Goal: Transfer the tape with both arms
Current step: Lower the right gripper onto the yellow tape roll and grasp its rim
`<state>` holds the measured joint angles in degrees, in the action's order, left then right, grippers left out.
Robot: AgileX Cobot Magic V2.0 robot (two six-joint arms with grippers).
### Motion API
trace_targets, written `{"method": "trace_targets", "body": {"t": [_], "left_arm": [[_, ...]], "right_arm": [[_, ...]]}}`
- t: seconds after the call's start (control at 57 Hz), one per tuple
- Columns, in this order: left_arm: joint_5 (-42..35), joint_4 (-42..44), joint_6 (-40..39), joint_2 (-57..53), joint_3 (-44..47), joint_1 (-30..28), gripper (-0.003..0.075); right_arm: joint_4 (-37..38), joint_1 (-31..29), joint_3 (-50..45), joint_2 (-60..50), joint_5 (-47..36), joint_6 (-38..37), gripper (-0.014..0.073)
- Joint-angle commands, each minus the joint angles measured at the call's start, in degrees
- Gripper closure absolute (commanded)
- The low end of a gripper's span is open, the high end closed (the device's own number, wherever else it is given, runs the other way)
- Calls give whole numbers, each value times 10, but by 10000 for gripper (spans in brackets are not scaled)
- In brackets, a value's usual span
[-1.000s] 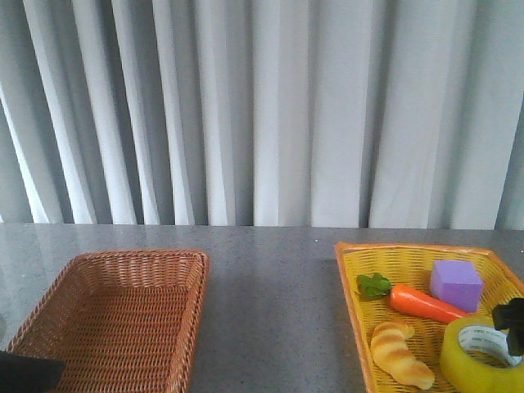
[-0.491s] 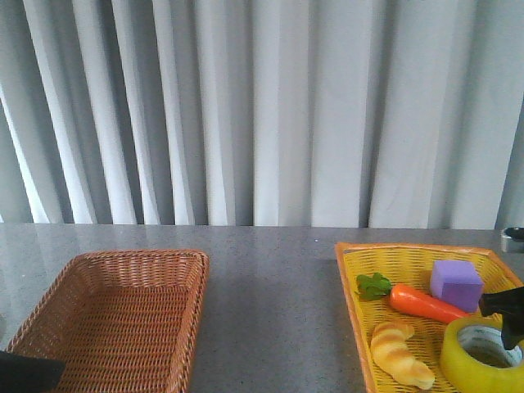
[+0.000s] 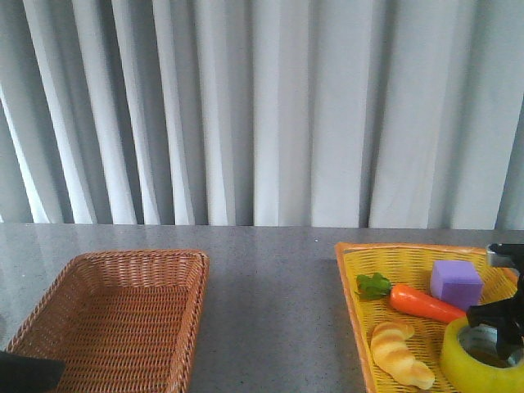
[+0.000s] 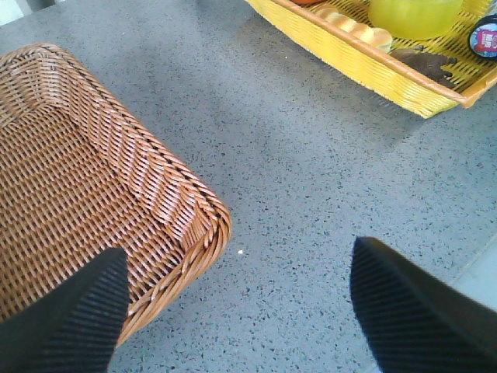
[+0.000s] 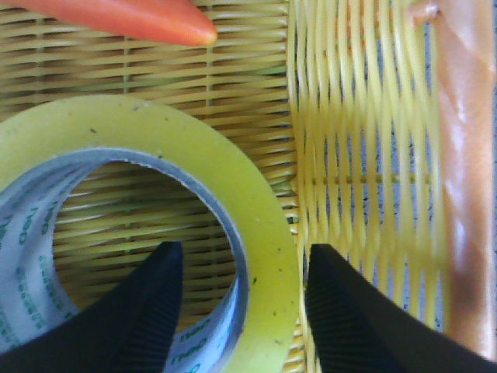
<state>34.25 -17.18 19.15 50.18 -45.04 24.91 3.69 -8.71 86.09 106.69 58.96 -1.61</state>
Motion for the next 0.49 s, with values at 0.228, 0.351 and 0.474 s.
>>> {"method": "trace_targets", "body": {"t": [0.228,0.351,0.474], "left_arm": [[-35,-12,0,-4,-19,4,162],[-35,-12,0,-4,-19,4,162],[-35,-12,0,-4,-19,4,162]], "right_arm": [[5,-2,19,-27,-7,9,450],[5,-2,19,-30,0,21,481],[3,-1,19,-48,11,31,480]]}}
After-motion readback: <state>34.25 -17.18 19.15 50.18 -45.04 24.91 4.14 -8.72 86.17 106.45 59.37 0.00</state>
